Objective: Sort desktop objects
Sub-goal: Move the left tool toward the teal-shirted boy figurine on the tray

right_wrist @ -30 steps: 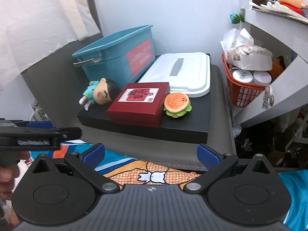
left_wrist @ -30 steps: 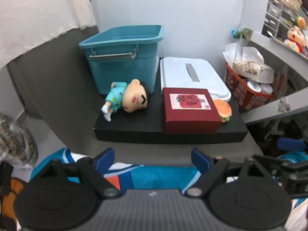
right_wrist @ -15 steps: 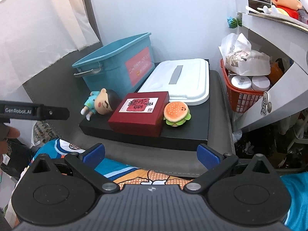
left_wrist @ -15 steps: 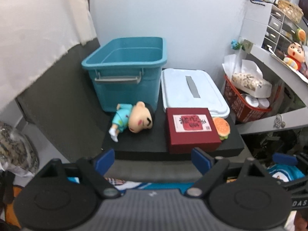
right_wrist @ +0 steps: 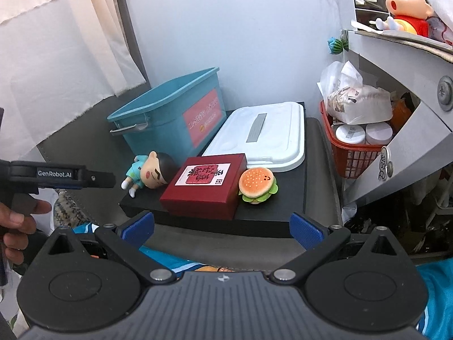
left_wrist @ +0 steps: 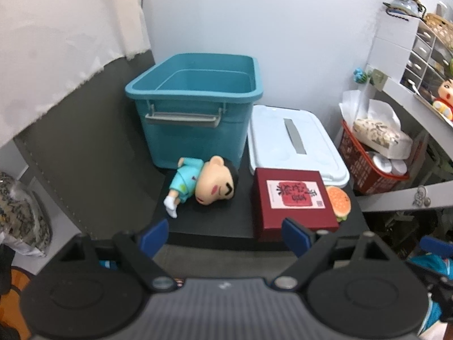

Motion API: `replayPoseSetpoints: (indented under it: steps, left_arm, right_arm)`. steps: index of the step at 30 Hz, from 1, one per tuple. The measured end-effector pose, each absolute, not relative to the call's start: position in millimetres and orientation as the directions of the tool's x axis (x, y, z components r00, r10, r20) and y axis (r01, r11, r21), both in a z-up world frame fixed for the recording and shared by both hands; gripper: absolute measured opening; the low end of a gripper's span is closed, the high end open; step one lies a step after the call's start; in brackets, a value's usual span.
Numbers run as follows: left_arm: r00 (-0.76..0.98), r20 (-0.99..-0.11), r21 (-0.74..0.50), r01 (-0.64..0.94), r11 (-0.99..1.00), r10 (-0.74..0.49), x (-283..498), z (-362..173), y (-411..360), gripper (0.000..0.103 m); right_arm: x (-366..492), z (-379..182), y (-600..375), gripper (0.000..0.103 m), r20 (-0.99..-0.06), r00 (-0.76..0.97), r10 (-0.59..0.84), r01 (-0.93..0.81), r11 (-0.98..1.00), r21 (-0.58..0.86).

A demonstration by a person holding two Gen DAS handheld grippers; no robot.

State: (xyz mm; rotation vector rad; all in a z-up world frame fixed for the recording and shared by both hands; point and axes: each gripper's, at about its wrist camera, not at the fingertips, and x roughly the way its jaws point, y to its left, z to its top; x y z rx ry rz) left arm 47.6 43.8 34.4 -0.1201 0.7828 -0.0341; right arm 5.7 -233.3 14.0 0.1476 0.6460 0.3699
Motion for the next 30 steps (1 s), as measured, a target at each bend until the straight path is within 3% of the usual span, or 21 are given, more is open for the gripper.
replayPoseSetpoints:
  steps: [30]
  left_arm:
    - [0.726,-0.686,-0.086,-0.009,0.996,-0.053,90,-3,73,0.09]
  right_arm:
    - [47,9,-197,0.103,-0.574,0.706,0.415,-0.344,0.909,0.235]
